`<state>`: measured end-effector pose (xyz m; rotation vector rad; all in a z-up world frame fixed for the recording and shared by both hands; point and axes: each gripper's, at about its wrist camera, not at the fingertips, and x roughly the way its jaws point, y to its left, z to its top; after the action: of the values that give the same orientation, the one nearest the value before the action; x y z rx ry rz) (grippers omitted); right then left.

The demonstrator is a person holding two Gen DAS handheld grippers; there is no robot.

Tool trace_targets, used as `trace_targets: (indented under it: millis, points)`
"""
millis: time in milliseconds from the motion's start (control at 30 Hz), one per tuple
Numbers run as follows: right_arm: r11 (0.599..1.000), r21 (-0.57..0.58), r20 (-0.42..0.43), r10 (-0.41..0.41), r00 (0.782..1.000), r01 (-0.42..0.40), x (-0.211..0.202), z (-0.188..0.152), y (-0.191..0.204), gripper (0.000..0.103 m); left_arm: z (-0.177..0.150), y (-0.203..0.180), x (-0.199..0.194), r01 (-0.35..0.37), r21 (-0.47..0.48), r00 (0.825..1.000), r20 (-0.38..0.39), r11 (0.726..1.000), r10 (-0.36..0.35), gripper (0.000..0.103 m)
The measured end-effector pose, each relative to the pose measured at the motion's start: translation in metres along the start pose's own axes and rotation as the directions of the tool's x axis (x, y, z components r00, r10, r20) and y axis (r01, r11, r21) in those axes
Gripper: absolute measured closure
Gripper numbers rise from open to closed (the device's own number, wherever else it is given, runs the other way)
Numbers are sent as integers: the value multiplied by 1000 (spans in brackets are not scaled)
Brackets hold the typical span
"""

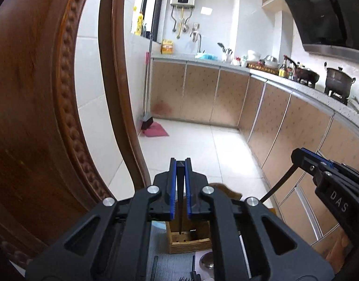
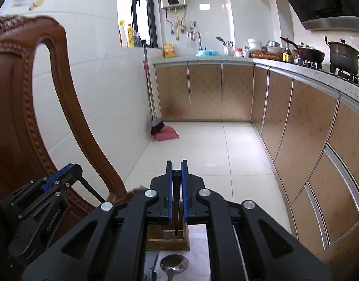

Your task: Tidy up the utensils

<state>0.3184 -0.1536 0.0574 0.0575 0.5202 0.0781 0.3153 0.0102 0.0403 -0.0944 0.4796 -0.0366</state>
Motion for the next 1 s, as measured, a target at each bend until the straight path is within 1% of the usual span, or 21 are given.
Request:
trace_targets:
  millis: [167, 200, 233, 267, 300, 333, 400, 433, 500, 600, 700, 733, 767, 800, 833, 867, 900, 1000]
  points:
    - [1000, -9, -46, -20, 999, 20, 12, -12, -3, 95, -8, 0, 7, -7, 4, 1000, -22, 1000, 7, 96]
    - [1000, -12, -55, -21, 998, 21, 12, -14, -4, 95, -8, -1, 7, -10, 5, 1000, -22, 1000, 10, 90]
    - [999, -19, -62, -28, 998, 27, 11, -15, -4, 93, -8, 0, 4, -7, 4, 1000, -24, 1000, 7, 76]
    - [999, -21, -59, -31, 998, 30, 9, -15, -4, 88, -6, 2, 1, -4, -3, 1000, -20, 1000, 3, 68]
    - [999, -24, -53, -35, 998, 34, 4, -16, -5, 75, -6, 4, -4, -3, -5, 1000, -13, 1000, 3, 61]
    - [999, -24, -41, -38, 998, 37, -4, -18, -5, 61, -7, 4, -9, -5, -2, 1000, -9, 1000, 5, 58]
    - [999, -28, -18, -44, 999, 43, -19, -21, -8, 54, -10, 4, -21, -1, 16, 1000, -14, 1000, 2, 54]
    - [998, -37, -12, -52, 999, 52, -28, -23, -10, 53, -13, 4, -28, 0, 23, 1000, -20, 1000, 1, 52]
    - [997, -41, -7, -66, 998, 65, -44, -28, -16, 51, -23, 5, -41, 4, 35, 999, -41, 999, -2, 51]
    - [995, -52, -42, -90, 995, 88, -65, -47, -24, 50, -46, 6, -59, 18, 65, 996, -87, 998, -12, 51]
    - [991, -62, -95, -122, 988, 116, -74, -76, -34, 50, -81, 12, -64, 26, 90, 987, -160, 996, -12, 51]
    - [990, -68, -113, -131, 985, 124, -72, -82, -37, 50, -93, 13, -62, 28, 94, 982, -188, 995, -9, 54]
    - [987, -78, -134, -150, 980, 140, -69, -96, -39, 50, -106, 13, -57, 25, 102, 976, -219, 994, -2, 60]
    - [984, -88, -156, -169, 973, 157, -64, -110, -40, 50, -116, 12, -51, 30, 120, 969, -246, 992, 1, 69]
    - [982, -96, -187, -178, 966, 162, -56, -123, -41, 50, -131, 8, -41, 39, 153, 957, -289, 987, 7, 75]
    - [983, -97, -217, -177, 960, 159, -49, -132, -43, 50, -139, 8, -34, 37, 165, 951, -310, 986, 16, 76]
    - [984, -90, -259, -172, 950, 153, -41, -144, -46, 50, -151, 8, -23, 25, 174, 940, -339, 984, 36, 76]
    - [988, -65, -337, -156, 928, 143, -22, -170, -51, 50, -178, 15, 15, -26, 188, 897, -430, 982, 106, 78]
